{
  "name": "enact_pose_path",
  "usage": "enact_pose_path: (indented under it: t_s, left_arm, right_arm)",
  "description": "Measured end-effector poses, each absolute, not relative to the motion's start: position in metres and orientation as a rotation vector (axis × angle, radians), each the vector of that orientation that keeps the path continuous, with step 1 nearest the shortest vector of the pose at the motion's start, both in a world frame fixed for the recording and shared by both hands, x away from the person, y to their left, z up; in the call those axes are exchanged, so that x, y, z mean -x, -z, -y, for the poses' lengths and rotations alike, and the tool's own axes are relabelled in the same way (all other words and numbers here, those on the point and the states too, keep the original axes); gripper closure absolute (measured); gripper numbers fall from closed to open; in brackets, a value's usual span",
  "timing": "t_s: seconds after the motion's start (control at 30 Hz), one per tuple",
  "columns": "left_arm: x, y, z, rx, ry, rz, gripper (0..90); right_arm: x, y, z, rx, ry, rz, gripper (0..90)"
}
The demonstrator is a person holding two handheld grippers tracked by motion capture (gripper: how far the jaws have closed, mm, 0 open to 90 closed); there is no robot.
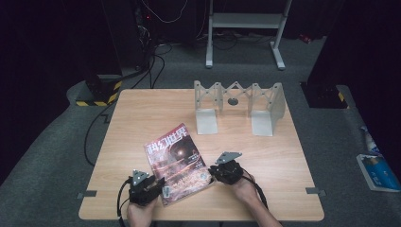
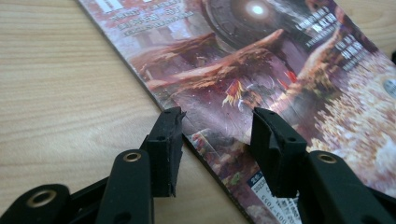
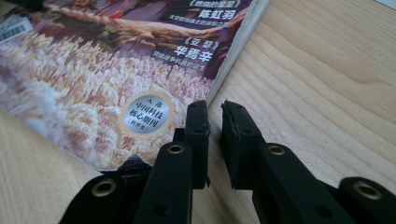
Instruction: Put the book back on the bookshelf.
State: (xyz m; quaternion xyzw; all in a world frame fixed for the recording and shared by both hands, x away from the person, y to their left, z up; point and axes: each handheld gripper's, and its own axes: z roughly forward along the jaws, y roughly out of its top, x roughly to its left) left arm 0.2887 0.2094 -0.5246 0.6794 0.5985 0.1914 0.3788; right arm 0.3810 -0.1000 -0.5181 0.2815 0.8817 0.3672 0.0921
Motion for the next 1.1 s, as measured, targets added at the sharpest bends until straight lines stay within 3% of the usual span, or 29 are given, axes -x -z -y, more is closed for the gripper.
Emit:
enact_pose_path:
  t_s: [0.27, 1.1]
  left_arm:
    - [-0.284, 0.523, -0.203, -1.768, -0.508, -1.522, 53.0]
    - [-0.268, 0.525, -0.182, -1.812, -0.469, -1.433, 56.2]
  right_arm:
    - [-0.369, 0.518, 0.104, -0.808, -1.095, -2.641, 85.4]
    - [-0.327, 0.524, 0.141, -0.803, -1.178, -2.598, 83.8]
